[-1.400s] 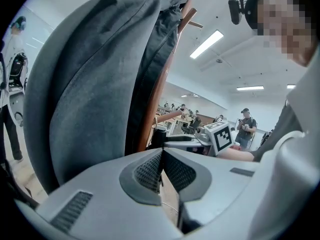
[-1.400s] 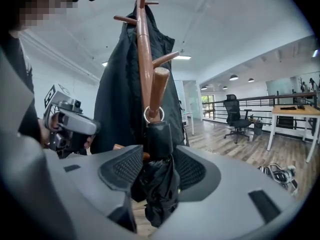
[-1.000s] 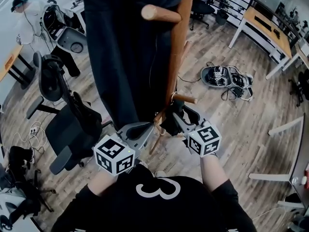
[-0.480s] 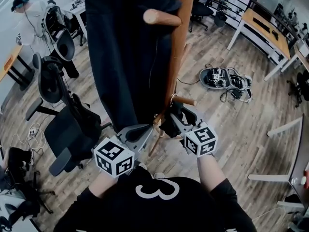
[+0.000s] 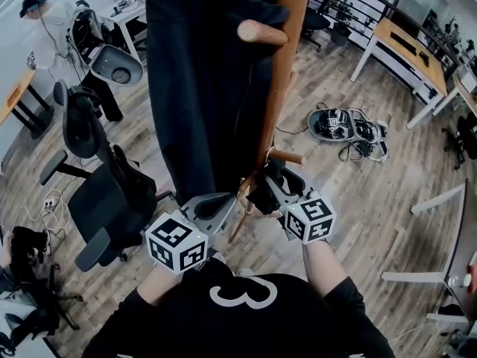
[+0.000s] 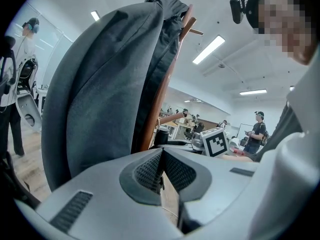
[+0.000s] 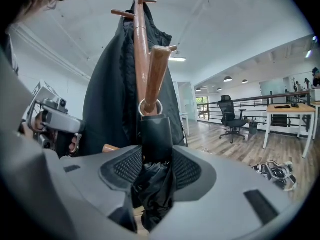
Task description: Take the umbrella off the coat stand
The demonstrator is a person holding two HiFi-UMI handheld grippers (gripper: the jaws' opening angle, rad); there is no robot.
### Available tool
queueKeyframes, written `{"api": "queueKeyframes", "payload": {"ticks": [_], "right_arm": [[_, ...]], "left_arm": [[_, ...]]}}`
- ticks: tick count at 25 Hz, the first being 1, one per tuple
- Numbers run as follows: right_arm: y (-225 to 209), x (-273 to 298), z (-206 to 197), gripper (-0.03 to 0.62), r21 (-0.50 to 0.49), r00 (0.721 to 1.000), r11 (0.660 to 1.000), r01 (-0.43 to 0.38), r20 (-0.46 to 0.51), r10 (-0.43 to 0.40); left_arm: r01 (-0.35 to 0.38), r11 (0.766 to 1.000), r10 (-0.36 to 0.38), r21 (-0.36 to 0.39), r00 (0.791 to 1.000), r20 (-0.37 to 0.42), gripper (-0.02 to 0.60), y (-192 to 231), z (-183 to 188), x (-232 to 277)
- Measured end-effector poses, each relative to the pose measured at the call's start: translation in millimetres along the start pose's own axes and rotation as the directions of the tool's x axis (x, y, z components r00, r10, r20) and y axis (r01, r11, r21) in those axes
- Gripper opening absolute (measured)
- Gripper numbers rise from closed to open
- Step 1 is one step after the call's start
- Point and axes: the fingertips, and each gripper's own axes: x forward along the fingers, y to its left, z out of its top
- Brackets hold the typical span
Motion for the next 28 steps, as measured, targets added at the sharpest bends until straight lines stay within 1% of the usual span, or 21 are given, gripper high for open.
{"api": "queueKeyframes", "payload": {"ticks": [11,28], "right_arm": [[-3,-10,2,0.192,0.023,1.000,1.000,0.011,0.004,-0.011],[-1,-26,13,0.192,0.027,1.000,1.000,0.008,0.023,-0.009]], "left_arm": [[0.004,1.000,-0.004,0.003,1.000,0.004,0.017,-6,0,-3],[0.007,1.000,-0.008,0.029,1.000,0.016,0.017,-21,7,-7]]}}
